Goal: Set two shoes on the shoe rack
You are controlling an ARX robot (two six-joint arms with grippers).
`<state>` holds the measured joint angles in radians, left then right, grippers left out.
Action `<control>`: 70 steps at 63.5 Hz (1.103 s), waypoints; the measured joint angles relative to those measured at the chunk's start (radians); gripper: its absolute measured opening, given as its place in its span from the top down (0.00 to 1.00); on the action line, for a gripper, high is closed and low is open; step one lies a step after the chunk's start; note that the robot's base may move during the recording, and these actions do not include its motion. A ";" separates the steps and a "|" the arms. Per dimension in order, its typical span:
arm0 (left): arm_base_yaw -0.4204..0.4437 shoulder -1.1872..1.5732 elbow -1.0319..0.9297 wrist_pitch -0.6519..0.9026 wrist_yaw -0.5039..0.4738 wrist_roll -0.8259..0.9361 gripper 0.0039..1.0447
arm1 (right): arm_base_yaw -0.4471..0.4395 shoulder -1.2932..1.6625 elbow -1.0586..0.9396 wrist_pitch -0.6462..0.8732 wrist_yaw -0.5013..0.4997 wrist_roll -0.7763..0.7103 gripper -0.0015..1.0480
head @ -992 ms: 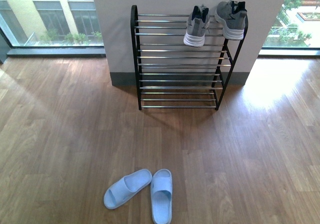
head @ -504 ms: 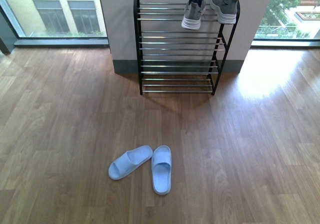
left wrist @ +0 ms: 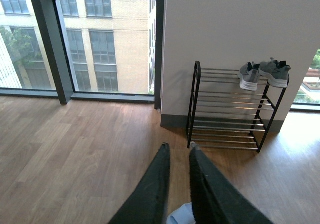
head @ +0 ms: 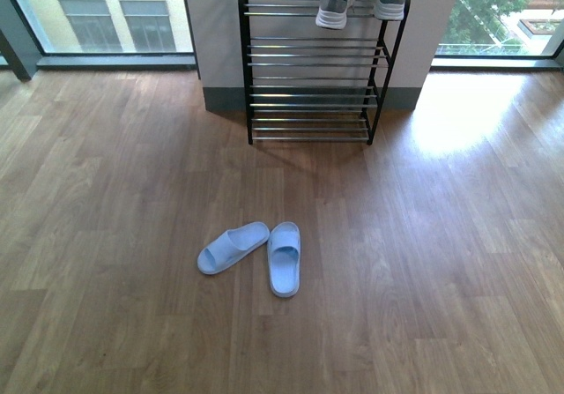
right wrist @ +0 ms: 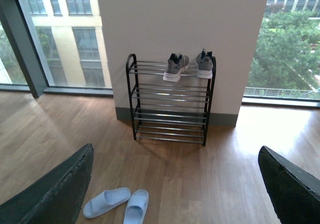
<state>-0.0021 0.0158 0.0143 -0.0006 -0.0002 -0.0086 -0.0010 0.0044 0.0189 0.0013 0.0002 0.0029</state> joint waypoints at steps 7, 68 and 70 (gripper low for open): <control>0.000 0.000 0.000 0.000 0.000 0.000 0.50 | 0.000 0.000 0.000 0.000 0.000 0.000 0.09; 0.000 0.000 0.000 0.000 0.000 0.003 0.09 | 0.000 0.000 0.000 0.000 0.000 0.000 0.09; 0.000 0.000 0.000 0.000 0.000 0.003 0.09 | 0.000 0.000 0.000 0.000 0.000 0.000 0.09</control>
<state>-0.0021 0.0158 0.0143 -0.0006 -0.0002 -0.0059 -0.0010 0.0044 0.0189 0.0013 0.0002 0.0029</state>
